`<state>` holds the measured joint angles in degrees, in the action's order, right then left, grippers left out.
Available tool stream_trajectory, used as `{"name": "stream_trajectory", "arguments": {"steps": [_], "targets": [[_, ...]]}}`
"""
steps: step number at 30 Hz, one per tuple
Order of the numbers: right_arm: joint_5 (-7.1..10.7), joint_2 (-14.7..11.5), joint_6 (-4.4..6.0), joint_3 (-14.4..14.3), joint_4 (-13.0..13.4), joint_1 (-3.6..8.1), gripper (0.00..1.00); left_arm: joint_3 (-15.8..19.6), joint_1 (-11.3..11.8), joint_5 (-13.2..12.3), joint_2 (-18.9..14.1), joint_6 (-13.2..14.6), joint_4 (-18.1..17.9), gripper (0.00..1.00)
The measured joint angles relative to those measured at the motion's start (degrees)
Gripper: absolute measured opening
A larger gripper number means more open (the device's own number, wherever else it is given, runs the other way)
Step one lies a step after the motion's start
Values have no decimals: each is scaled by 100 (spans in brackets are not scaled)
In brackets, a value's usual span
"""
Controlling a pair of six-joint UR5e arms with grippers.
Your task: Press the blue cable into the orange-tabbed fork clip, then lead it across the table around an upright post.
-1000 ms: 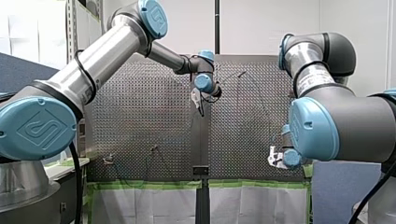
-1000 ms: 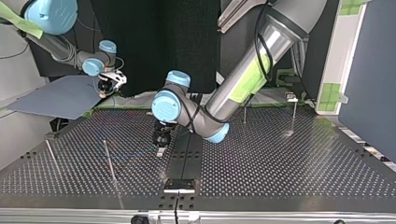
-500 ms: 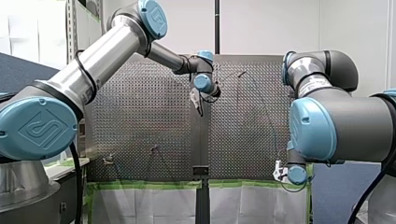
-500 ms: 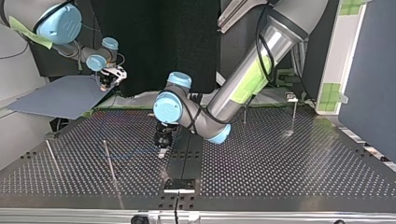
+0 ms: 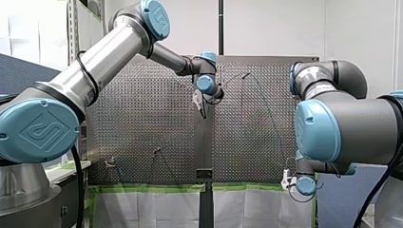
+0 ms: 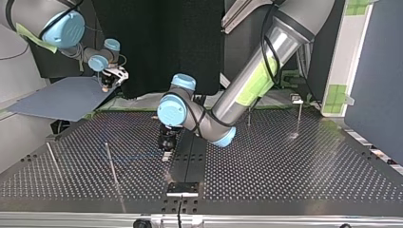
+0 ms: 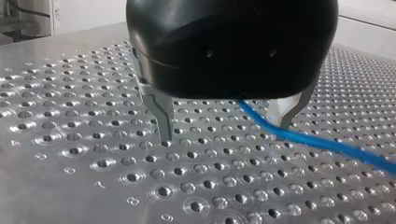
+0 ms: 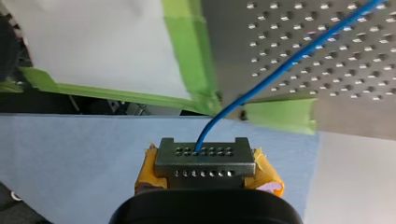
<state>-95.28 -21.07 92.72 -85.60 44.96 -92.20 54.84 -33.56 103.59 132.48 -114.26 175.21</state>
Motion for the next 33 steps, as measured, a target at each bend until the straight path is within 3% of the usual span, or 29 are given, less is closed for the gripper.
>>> {"name": "stream_trajectory", "arguments": {"steps": [10,19,28,33], "targets": [[66,94,26,90,34,55,0,-3,3,39,-3,-6,184,100],[359,97,137,175,169,60,0,-207,-96,519,-8,-23,358,100],[401,98,220,209,147,58,0,-523,-194,987,-8,22,373,100],[404,98,249,212,136,57,0,-664,-236,1013,-10,32,410,100]]}}
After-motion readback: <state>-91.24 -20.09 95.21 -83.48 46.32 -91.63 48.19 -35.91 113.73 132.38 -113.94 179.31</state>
